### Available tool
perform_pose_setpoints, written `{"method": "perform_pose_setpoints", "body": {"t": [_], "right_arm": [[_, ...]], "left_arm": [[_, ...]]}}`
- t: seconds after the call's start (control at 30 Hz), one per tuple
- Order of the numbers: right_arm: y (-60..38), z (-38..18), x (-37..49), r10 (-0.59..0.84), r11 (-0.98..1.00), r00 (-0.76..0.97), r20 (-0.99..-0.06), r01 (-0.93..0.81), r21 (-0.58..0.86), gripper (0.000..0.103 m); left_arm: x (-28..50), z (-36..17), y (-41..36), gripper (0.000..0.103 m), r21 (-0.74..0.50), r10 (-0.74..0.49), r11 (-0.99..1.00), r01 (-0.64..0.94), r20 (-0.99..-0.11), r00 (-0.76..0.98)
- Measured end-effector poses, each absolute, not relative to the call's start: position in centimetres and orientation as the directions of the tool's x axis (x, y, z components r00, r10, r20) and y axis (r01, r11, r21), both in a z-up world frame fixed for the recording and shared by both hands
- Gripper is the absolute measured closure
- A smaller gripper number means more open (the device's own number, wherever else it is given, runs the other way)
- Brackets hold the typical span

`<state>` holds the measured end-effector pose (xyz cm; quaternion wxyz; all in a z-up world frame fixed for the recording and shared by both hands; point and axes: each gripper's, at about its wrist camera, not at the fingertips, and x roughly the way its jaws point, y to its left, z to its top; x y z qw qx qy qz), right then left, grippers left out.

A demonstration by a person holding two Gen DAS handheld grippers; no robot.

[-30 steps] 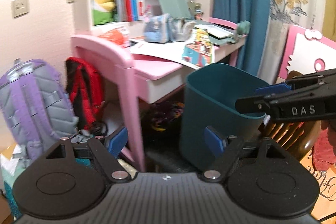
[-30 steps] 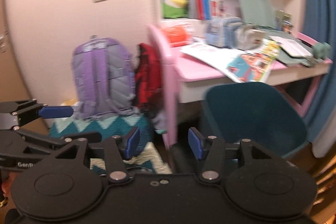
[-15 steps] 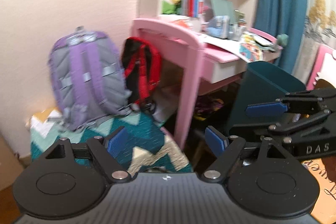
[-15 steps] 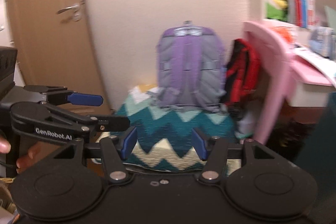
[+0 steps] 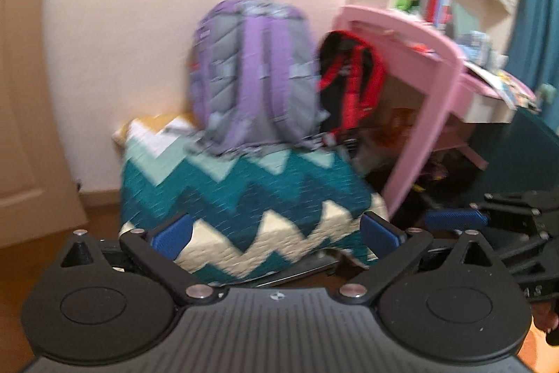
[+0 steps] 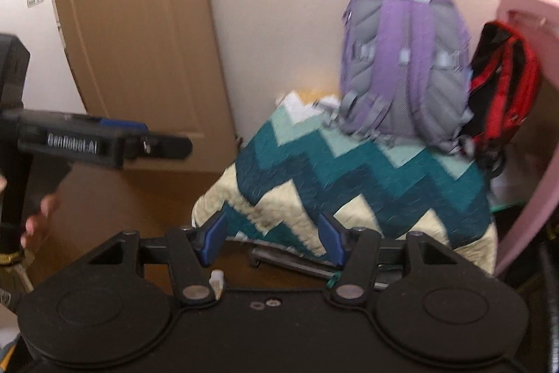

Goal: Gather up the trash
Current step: 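Move both open tools back toward the trash by the quilted bench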

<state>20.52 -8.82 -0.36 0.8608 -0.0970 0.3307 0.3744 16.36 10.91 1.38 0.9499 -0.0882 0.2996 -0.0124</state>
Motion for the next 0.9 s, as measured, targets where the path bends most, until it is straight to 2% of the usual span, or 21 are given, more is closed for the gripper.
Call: {"method": "perform_pose_setpoints", "body": {"t": [0.2, 0.37, 0.53, 0.67, 0.9], "right_arm": [[-4.7, -7.4, 22.1, 0.512, 0.711, 0.459, -0.726, -0.701, 0.059, 0.046], [-1.8, -13.4, 23.4, 0.462, 0.699, 0.407, -0.788, -0.714, 0.041, 0.046], [0.7, -19.7, 24.4, 0.413, 0.678, 0.338, -0.846, -0.734, 0.038, 0.046], [2.6, -25.2, 24.9, 0.328, 0.642, 0.297, -0.897, -0.766, -0.019, 0.046], [3.9, -34.2, 26.3, 0.211, 0.626, 0.195, -0.958, -0.779, -0.021, 0.046]], "left_arm": [[17.3, -4.4, 17.7, 0.0, -0.16, 0.04, 0.971, -0.176, -0.619, 0.784], [18.1, -9.8, 22.7, 0.0, -0.165, 0.083, 0.952, -0.257, -0.668, 0.739], [19.7, -16.2, 27.1, 0.0, -0.192, 0.086, 0.921, -0.339, -0.748, 0.658], [21.2, -22.2, 29.6, 0.0, -0.184, 0.082, 0.897, -0.401, -0.823, 0.561], [23.4, -31.8, 31.5, 0.0, -0.132, 0.069, 0.892, -0.432, -0.905, 0.419]]}}
